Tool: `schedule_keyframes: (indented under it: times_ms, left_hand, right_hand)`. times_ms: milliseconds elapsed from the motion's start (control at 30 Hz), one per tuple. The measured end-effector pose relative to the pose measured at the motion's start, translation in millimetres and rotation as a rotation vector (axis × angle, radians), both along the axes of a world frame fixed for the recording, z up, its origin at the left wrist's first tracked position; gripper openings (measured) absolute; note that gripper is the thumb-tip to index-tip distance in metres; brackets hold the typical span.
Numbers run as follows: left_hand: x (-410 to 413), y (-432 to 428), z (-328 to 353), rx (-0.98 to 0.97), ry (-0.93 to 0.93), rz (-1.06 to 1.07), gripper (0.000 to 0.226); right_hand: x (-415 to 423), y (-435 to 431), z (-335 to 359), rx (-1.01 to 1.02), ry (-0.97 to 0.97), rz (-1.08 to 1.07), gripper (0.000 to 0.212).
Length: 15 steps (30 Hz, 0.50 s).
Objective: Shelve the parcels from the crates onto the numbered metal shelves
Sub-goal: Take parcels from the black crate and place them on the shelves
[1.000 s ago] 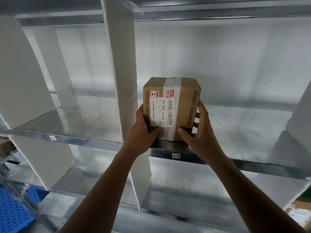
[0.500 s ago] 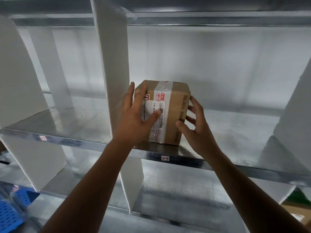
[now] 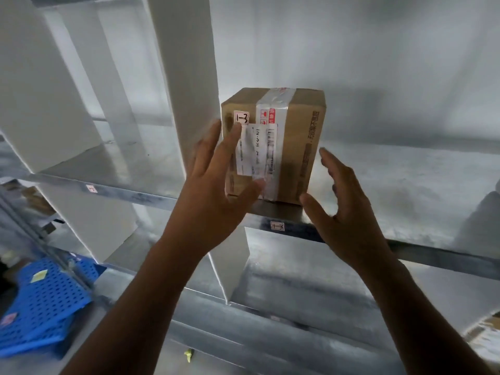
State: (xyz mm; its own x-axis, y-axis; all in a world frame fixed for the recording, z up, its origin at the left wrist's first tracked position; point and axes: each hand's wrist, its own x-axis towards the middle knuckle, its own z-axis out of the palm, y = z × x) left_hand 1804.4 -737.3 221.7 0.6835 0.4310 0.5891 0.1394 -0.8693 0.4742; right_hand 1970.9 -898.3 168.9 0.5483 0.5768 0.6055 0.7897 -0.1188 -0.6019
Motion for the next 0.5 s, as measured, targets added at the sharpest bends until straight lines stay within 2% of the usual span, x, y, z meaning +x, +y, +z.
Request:
schedule_keyframes:
  times_ms: [133, 200, 367, 500]
  left_hand:
    - [-37.2, -19.6, -33.9, -0.009, 0.041, 0.104, 0.074]
    - [-59.3, -24.5, -52.3, -0.035, 0.07, 0.146, 0.074]
    - [-129.9, -4.7, -95.8, -0.152, 0.213, 0.265, 0.074]
    - [-213.0, 26.8, -133.3, -0.227, 0.314, 0.404, 0.081]
  right_hand:
    - [-42.4, -4.0, -19.8, -0.066, -0.123, 0.042, 0.064]
    - [-65.3, -0.7, -25.5, -0.115, -0.153, 0.086, 0.064]
    - [-127.1, 24.6, -39.5, -0.19, -0.082, 0.239, 0.065]
    - [-188.0, 64.2, -61.4, -0.255, -0.136, 0.413, 0.06]
